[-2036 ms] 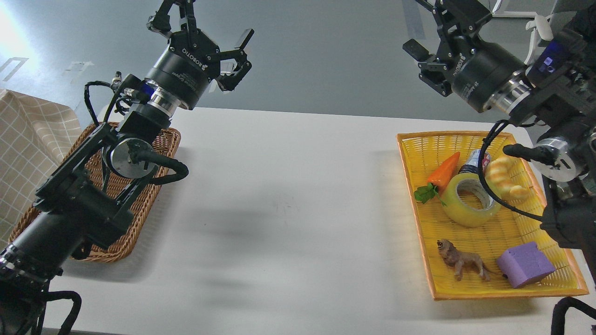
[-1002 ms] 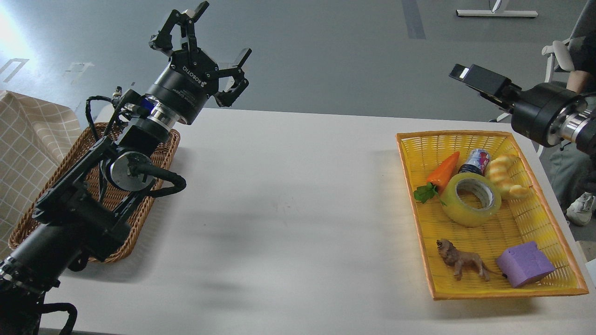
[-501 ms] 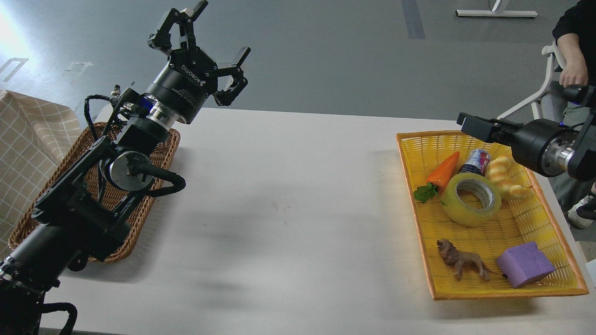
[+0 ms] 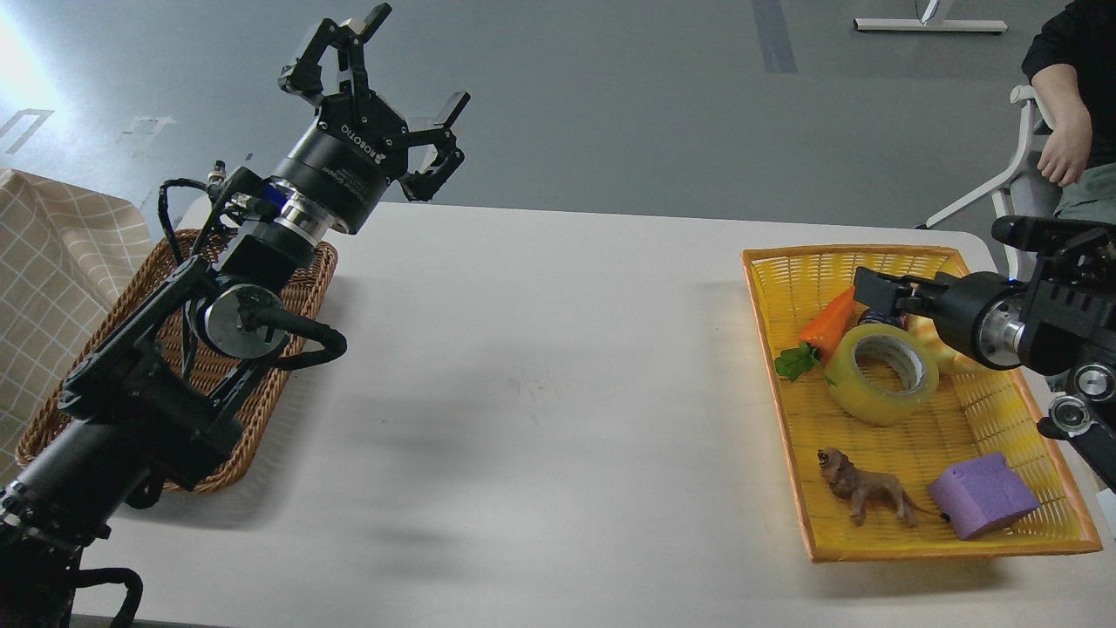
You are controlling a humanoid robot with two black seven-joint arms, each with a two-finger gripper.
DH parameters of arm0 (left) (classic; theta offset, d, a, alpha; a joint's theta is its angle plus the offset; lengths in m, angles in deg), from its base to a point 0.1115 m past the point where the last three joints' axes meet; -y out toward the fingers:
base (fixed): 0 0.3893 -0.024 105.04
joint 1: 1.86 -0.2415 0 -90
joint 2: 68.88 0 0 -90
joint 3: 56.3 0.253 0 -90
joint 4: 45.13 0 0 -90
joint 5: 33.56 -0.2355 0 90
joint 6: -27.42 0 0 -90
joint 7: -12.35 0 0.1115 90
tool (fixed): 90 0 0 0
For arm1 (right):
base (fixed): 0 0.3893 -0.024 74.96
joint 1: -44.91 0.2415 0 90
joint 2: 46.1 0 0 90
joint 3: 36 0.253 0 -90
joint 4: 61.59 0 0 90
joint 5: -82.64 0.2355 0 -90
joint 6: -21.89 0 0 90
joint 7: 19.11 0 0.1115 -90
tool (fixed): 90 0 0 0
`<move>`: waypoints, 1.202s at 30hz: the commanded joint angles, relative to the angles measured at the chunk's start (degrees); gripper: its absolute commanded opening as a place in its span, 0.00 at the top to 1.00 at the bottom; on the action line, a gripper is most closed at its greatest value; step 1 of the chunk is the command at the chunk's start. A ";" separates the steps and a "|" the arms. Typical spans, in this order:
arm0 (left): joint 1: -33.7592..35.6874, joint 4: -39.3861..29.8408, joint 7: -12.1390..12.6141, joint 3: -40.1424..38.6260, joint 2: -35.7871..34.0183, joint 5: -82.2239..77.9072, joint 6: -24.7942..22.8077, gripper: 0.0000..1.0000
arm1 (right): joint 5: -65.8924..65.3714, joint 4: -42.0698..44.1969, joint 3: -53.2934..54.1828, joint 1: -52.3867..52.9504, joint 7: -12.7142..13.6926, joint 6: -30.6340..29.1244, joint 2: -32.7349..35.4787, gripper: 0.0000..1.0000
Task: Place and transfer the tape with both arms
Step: 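Reach the right gripper down into the yellow tray toward the tape roll, then close the right gripper on the yellow tape roll's inner rim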
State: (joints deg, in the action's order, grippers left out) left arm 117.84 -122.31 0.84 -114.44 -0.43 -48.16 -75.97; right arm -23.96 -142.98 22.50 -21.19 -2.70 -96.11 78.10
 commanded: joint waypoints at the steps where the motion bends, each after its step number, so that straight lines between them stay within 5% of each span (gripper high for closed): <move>1: 0.26 0.10 0.18 0.39 0.10 0.00 -0.06 0.00 | 0.00 0.18 0.21 -2.02 0.03 0.01 -0.45 0.02; 30: -0.53 0.63 0.27 0.75 0.80 0.00 0.55 0.00 | 0.35 6.42 0.74 -4.21 -0.59 0.01 0.78 0.03; 36: -0.61 0.63 0.27 0.75 0.98 -0.08 0.73 0.00 | 0.26 7.04 0.74 -5.71 -0.68 0.01 0.34 0.10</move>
State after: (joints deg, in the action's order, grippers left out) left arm 117.26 -121.68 1.10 -113.70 0.46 -48.23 -75.26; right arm -23.68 -136.12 23.24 -26.51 -3.38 -96.10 78.75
